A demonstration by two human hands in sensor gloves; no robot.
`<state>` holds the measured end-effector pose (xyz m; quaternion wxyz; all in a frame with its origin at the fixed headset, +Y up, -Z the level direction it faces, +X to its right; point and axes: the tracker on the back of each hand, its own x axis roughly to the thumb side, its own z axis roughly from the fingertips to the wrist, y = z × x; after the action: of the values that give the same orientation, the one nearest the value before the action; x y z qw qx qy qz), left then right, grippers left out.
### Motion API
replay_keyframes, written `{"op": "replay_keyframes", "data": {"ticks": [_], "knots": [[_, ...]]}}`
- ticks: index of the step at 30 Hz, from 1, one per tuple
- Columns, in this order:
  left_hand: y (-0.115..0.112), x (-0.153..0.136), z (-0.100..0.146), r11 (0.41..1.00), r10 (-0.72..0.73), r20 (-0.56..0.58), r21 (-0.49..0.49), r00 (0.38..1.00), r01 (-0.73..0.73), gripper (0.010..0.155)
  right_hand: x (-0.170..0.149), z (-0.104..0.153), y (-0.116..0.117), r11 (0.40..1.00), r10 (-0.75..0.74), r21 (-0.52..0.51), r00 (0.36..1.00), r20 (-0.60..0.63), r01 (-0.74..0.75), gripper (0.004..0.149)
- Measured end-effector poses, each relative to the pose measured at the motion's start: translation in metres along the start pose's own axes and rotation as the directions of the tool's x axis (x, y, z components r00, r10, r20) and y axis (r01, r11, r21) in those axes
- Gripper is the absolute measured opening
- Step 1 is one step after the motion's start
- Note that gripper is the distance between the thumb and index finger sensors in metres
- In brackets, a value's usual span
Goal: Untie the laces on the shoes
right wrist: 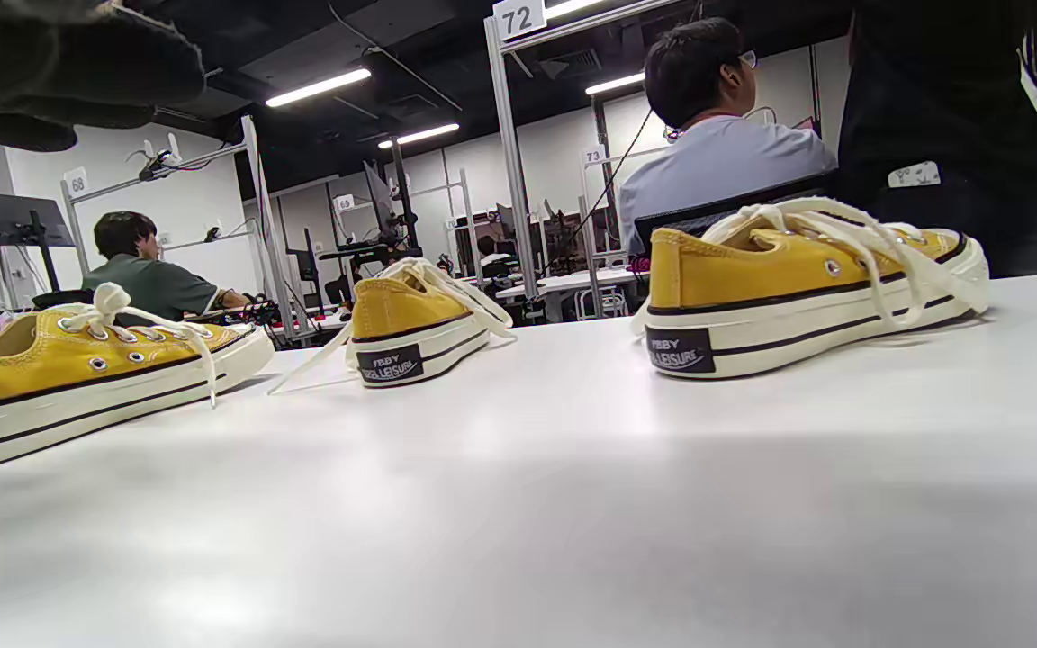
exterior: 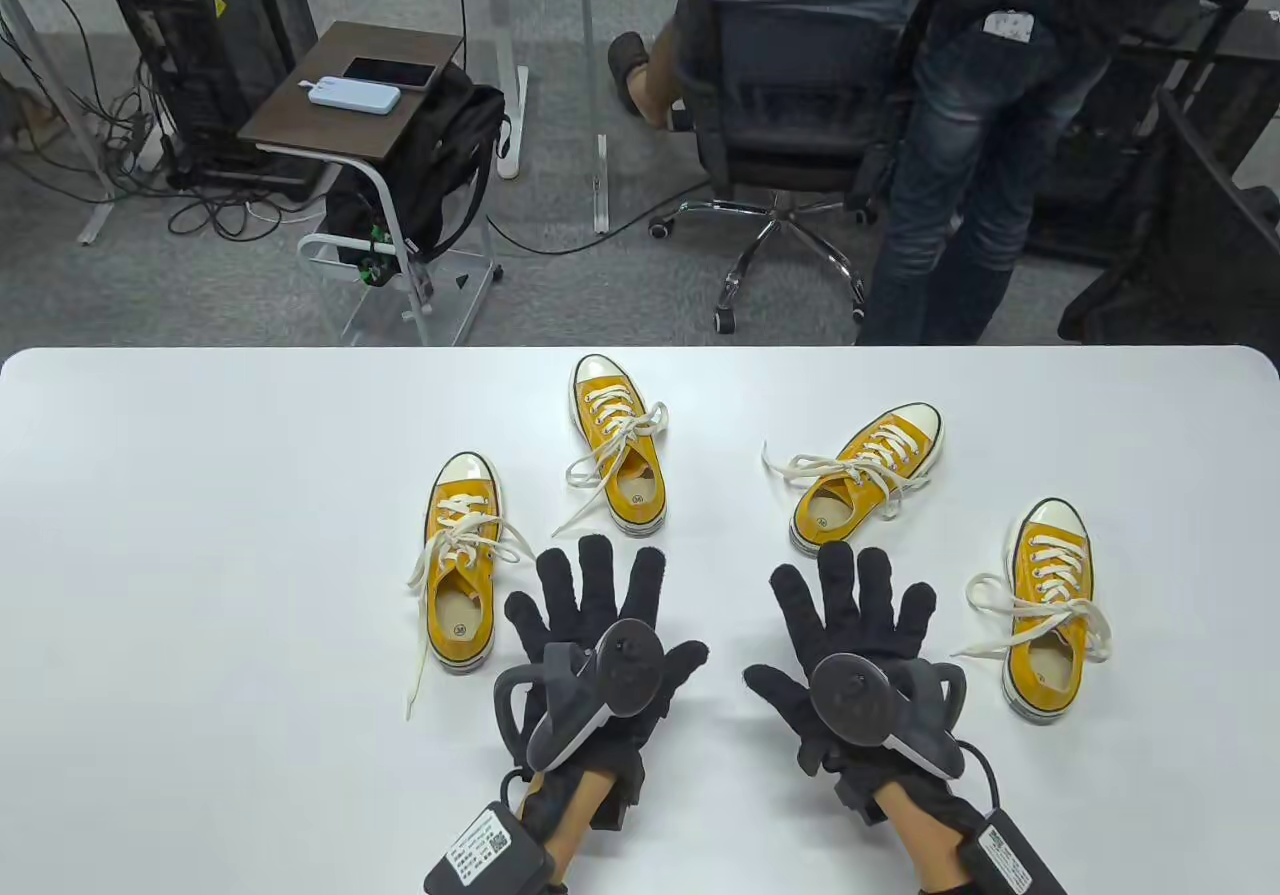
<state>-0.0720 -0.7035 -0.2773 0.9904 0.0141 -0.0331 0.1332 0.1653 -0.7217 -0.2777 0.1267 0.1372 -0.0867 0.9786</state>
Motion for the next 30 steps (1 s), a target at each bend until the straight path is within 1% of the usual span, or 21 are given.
{"op": "replay_keyframes", "data": {"ticks": [13,23,27,28,30], "knots": [[-0.001,-0.001,0.0,1.0,0.023,-0.012,-0.021,1.0,-0.023,0.089,-0.003,0.0,-0.001,1.0,-0.024,0.001,1.0,-0.013,0.024,0.085],[0.001,-0.003,0.001,0.997,0.07,-0.029,-0.029,0.997,-0.071,0.088,-0.006,0.0,-0.001,0.999,-0.044,0.016,0.999,-0.024,0.045,0.085],[0.013,-0.009,0.0,0.993,0.116,-0.06,-0.008,0.991,-0.117,0.087,-0.008,0.001,-0.001,0.998,-0.068,0.016,0.997,-0.036,0.069,0.085],[0.018,-0.013,0.0,0.989,0.148,-0.072,0.0,0.986,-0.148,0.087,-0.009,0.001,-0.002,0.997,-0.07,0.017,0.997,-0.038,0.071,0.085],[0.03,-0.024,0.004,0.988,0.157,-0.098,0.025,0.983,-0.155,0.086,-0.011,0.001,-0.002,0.996,-0.081,0.02,0.996,-0.049,0.082,0.085]]}}
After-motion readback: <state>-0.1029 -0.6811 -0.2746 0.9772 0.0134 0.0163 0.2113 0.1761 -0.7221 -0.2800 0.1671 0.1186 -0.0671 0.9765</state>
